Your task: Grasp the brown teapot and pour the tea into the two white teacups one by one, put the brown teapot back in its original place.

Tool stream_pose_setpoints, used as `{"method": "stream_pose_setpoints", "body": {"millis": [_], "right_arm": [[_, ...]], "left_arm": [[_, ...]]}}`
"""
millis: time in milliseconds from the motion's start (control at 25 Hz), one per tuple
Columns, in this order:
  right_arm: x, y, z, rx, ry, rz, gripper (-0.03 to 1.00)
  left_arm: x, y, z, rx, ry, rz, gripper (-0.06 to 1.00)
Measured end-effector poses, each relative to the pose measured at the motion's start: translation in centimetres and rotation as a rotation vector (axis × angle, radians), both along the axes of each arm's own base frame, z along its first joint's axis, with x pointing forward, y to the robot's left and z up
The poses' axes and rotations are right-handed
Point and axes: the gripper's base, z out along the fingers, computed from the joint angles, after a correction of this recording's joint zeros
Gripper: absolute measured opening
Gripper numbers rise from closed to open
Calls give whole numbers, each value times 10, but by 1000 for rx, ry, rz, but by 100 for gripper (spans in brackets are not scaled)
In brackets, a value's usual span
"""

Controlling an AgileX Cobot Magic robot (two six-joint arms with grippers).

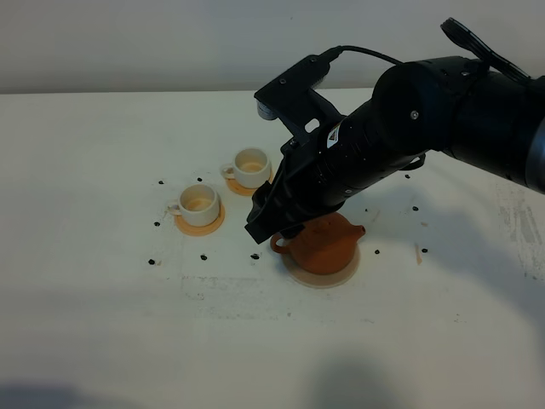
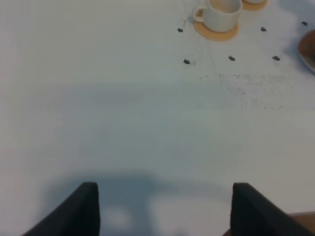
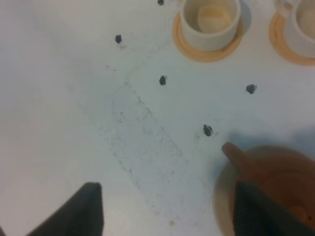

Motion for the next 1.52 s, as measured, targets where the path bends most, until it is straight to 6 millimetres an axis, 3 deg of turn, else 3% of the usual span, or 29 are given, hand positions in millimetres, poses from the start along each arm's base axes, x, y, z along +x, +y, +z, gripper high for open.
{"method": "stream_pose_setpoints", "body": {"millis": [280,800,1320,1520], "right_arm": [[-1,1,0,1,1,4,55],[-24,23,1,18,-22,79,55],[-13,28,6,88,-140,42,55],[6,24,-10,69,-122,-41,55]], "left_arm": [[-1,0,0,0,-10,17,54],[-7,-1,0,1,-55,50,54],[-7,-1,0,1,-55,50,54],[-7,-1,0,1,-55,50,54]]}}
